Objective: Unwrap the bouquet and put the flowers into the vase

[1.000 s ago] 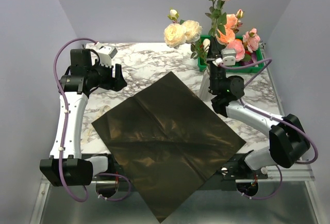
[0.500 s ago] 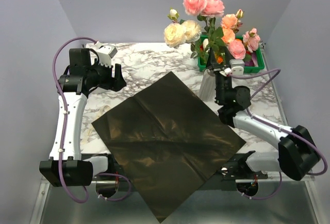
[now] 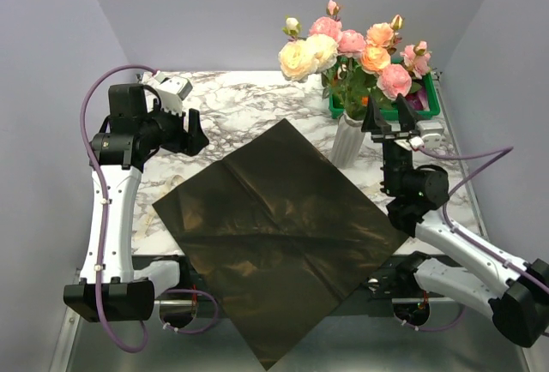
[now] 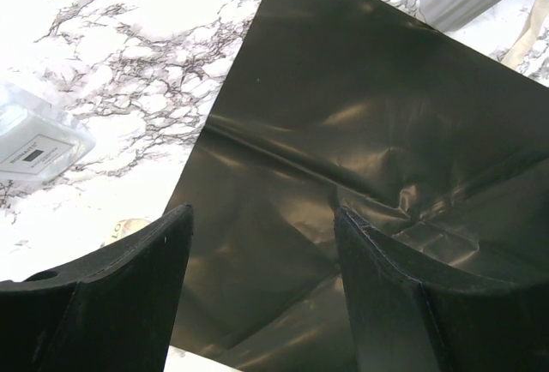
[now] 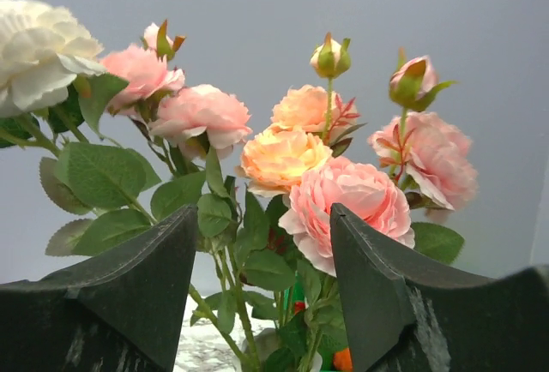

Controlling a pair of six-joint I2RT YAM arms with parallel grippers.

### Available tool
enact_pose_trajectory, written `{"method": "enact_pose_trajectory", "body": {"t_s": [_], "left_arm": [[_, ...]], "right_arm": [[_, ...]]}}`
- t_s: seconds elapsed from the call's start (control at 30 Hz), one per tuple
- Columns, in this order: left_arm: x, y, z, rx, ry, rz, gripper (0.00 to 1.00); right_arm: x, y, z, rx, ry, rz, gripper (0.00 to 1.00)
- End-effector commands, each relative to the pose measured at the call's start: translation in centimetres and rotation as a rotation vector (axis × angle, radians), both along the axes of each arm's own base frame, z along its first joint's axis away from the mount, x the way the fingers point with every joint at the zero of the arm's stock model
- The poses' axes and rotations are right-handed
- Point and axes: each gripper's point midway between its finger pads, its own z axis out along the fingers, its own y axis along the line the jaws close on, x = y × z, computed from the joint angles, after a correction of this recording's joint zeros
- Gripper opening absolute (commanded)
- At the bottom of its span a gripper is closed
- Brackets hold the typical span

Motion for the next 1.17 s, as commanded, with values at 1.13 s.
{"method": "enact_pose_trajectory", "body": {"t_s": [1.13], "left_arm": [[-1.2,-0.1,-1.5,-0.005,-0.009,-0.014,0.76]], "right_arm": [[-7.3,3.9,-8.2,-0.036,0.681,0.449,1.0]]}}
